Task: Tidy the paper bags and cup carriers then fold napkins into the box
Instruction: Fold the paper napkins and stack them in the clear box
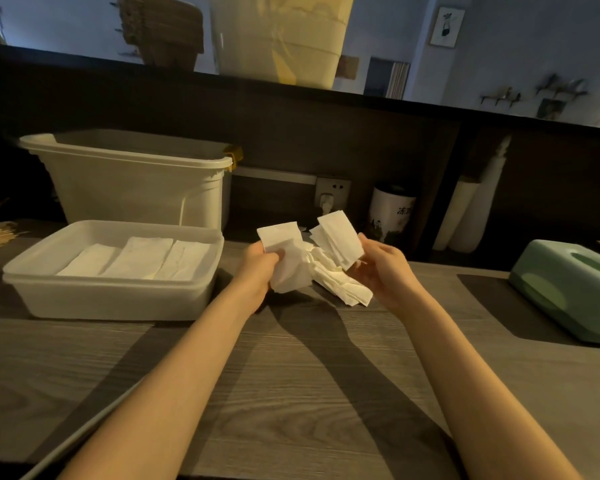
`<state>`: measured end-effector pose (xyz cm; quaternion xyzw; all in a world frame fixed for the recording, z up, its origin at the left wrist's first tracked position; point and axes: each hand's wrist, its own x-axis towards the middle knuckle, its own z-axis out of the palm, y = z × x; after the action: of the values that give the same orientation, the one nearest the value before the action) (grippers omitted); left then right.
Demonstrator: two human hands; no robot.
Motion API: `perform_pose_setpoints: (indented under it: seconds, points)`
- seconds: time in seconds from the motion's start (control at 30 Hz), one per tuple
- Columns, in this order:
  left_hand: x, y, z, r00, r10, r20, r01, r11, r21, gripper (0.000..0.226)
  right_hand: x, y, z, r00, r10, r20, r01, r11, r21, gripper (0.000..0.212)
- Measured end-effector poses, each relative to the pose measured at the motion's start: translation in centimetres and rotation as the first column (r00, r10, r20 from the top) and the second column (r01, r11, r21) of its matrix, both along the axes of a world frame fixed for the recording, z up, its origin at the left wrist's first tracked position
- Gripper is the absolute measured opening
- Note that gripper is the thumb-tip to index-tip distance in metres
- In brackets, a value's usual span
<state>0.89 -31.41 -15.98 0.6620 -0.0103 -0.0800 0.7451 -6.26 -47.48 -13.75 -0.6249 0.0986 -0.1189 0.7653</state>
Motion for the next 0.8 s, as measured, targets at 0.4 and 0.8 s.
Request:
perform_pose_setpoints:
  seconds: [0.4, 0.8]
  points:
    - [-1.4, 0.0, 0.6, 0.946, -0.306, -0.104, 0.278, 0.934, -0.223, 0.033, -0.3, 0.5, -1.6, 0.986, 0.097, -0.134, -0.105, 0.993, -0.056, 0.025]
    - [-1.6, 0.2, 0.5, 0.920, -0.390, 0.022, 0.391, 0.918, -0.060, 0.030, -0.1, 0.3, -1.8, 0.980, 0.117, -0.159, -0.123, 0.992, -0.026, 0.027]
